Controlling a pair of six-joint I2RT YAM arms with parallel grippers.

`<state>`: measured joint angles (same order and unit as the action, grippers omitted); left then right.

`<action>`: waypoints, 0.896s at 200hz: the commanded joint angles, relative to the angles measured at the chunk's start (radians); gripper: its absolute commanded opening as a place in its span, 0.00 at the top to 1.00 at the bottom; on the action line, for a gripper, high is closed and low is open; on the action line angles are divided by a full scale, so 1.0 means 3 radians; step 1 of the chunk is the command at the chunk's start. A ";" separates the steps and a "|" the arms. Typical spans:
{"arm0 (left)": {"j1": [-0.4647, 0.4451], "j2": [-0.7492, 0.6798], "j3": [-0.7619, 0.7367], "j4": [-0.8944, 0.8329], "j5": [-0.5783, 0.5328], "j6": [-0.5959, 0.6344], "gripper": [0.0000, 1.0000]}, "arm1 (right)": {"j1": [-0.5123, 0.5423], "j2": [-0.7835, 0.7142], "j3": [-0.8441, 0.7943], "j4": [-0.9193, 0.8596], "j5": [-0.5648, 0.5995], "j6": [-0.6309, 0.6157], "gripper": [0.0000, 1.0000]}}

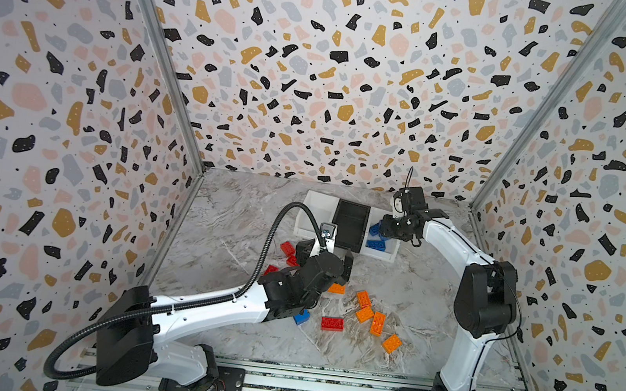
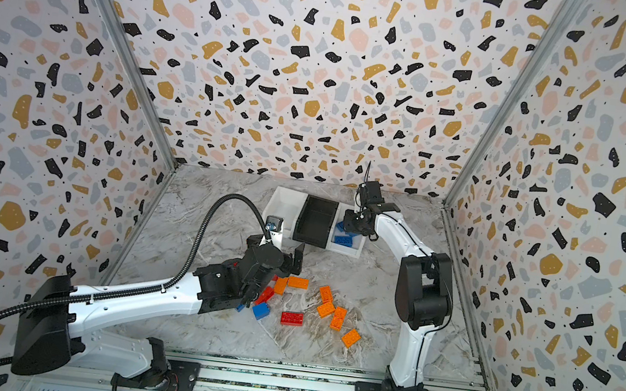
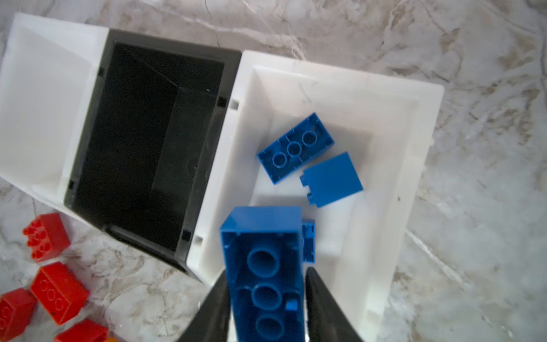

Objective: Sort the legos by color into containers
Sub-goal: 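Carry the blue brick into the white bin and release it, then grasp the blue 2x2 brick with the left gripper while the right gripper hovers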

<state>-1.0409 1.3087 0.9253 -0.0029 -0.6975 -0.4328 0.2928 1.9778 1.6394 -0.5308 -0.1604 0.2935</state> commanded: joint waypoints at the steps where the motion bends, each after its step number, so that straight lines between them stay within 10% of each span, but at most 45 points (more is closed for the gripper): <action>1: 0.0012 -0.0164 -0.0225 -0.0322 -0.0027 -0.0079 0.00 | -0.0025 0.0084 0.0385 -0.0157 -0.0145 -0.0136 0.43; 33: 0.0012 -0.0366 -0.0583 -0.0477 0.0073 -0.0351 0.00 | -0.0022 0.0172 0.0775 -0.0392 -0.0201 -0.0244 0.35; 42: 0.0010 -0.0395 -0.0663 -0.0503 0.0127 -0.0408 0.00 | -0.0019 0.0138 0.0814 -0.0451 -0.0224 -0.0264 0.00; 179: -0.0155 -0.0031 -0.1146 -0.0883 0.0424 -0.1845 0.01 | 0.0151 -0.1518 -0.0738 -0.0468 -0.0247 -0.0115 0.01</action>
<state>-1.0782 1.2995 0.5854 -0.2199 -0.5777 -0.8520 0.3397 1.6047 1.4841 -0.6571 -0.2356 0.2325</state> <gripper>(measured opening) 0.990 0.989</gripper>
